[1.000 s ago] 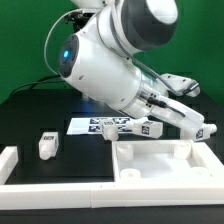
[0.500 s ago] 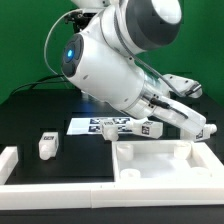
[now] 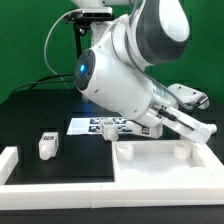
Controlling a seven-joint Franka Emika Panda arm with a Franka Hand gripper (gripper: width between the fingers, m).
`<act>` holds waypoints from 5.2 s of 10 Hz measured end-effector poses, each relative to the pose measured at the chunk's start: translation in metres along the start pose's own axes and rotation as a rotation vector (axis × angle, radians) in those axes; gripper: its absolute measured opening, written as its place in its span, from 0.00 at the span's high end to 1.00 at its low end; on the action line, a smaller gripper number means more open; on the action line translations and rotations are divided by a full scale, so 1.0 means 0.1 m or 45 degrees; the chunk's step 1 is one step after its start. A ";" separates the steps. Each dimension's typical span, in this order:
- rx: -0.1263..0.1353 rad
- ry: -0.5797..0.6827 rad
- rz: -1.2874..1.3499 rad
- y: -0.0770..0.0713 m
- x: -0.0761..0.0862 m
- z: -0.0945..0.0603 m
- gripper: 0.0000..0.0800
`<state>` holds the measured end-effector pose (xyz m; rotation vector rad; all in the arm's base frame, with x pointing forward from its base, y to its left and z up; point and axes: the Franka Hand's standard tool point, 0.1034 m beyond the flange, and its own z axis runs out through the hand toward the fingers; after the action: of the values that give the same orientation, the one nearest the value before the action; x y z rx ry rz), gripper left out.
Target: Assemble one leg
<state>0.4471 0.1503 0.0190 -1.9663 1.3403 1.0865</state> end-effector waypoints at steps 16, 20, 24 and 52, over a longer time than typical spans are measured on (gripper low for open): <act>0.054 0.386 -0.229 -0.18 -0.36 -0.86 0.64; 0.061 0.659 -0.406 -0.30 -0.43 -1.36 0.64; 0.053 1.018 -0.585 -0.61 -0.57 -1.57 0.64; -0.348 1.582 -1.609 -1.26 -0.67 -1.65 0.64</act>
Offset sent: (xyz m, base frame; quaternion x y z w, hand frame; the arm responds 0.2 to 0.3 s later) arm -0.0039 0.0298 -0.0094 -0.0124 -0.0187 0.0429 0.9988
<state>0.6053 0.1040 0.1630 -3.0039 0.0062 -0.6998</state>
